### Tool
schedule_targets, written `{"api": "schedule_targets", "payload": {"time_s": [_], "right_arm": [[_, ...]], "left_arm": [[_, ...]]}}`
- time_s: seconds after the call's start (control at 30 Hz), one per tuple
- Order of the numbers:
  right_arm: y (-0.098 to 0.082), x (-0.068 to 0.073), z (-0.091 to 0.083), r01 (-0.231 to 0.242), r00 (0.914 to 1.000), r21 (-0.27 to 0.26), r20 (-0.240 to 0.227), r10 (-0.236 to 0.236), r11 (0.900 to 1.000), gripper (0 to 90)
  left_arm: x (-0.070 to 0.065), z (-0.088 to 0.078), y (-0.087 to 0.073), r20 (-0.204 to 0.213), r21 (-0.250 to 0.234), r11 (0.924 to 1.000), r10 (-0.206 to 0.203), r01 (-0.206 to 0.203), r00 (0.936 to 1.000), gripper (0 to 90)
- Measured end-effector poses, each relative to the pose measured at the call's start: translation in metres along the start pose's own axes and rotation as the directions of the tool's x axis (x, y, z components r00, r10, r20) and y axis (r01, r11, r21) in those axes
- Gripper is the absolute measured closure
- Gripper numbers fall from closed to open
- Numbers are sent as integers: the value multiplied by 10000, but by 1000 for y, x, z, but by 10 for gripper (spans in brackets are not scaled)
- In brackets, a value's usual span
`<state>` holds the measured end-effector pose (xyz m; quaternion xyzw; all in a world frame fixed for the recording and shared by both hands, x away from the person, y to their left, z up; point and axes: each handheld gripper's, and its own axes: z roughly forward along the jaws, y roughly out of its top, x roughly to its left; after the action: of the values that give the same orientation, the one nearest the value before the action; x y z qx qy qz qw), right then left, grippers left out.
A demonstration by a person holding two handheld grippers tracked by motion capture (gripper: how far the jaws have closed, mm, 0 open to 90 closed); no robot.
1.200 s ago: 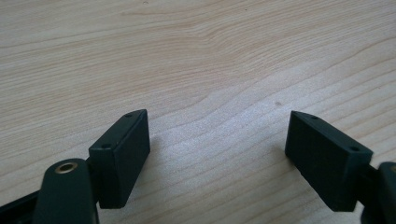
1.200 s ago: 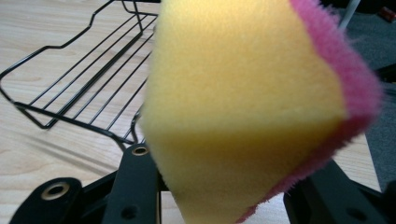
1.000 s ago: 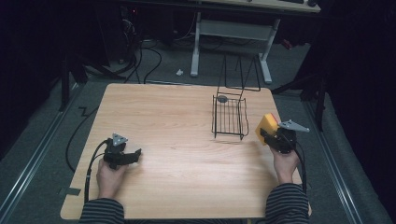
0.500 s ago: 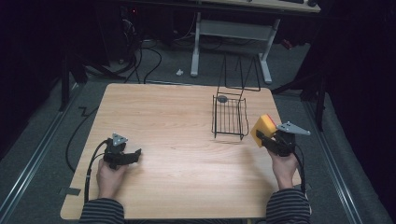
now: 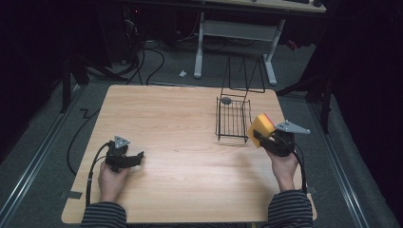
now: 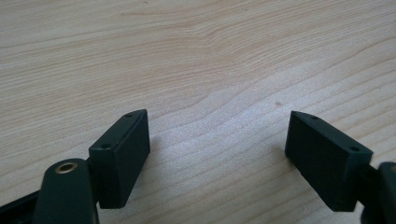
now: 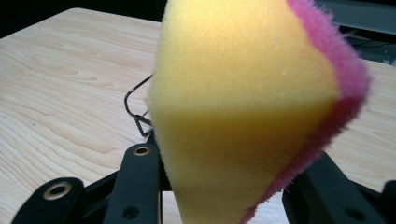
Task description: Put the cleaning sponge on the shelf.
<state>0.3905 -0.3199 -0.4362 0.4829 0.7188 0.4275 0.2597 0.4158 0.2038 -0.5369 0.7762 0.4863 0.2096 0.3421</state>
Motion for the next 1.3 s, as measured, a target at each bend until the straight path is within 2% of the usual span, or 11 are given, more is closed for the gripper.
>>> {"api": "schedule_targets", "payload": {"time_s": [0.17, 0.33, 0.57, 0.63, 0.83, 0.93, 0.97, 1.0, 1.03, 1.07, 1.3], "right_arm": [[11, 6, 8, -44, 9996, -137, -268, 40, 9999, 611], [19, 9, 18, 86, 9993, -141, -350, -91, 9999, 611], [27, 11, 30, 24, 9992, -76, -397, -27, 10000, 611], [29, 12, 37, 125, 9994, -193, -307, -131, 9997, 611], [33, 11, 50, 70, 9995, -14, -301, -70, 10000, 611], [35, 12, 57, 299, 9995, -154, -53, -300, 9994, 610], [34, 13, 63, 451, 9987, -170, 237, -447, 9988, 610], [34, 13, 63, 451, 9987, -170, 237, -447, 9988, 610], [33, 13, 67, 507, 9982, -141, 314, -503, 9986, 610], [33, 13, 75, 533, 9976, 279, 418, -544, 9982, 610], [35, 17, 94, 509, 9980, 410, 345, -523, 9979, 610]], "left_arm": [[0, 0, 0, 0, 0, 10000, -5, 5, 10000, 225], [0, 0, 0, 5, -1, 10000, -4, 4, 10000, 226], [0, 0, 0, 6, -2, 10000, -1, 1, 10000, 226], [0, 0, 0, 8, -2, 10000, -2, 2, 10000, 225], [0, 0, 0, 10, -1, 10000, 0, 0, 10000, 225], [0, 0, 0, 8, -12, 10000, -11, 11, 10000, 225], [0, 0, 0, 6, -16, 10000, -15, 15, 10000, 225], [0, 0, 0, 6, -16, 10000, -15, 15, 10000, 225], [0, 0, 0, 6, -16, 10000, -18, 18, 10000, 225], [0, 0, 0, -2, -24, 10000, -17, 17, 10000, 225], [0, 0, 0, -1, -21, 10000, -12, 12, 10000, 225]]}}
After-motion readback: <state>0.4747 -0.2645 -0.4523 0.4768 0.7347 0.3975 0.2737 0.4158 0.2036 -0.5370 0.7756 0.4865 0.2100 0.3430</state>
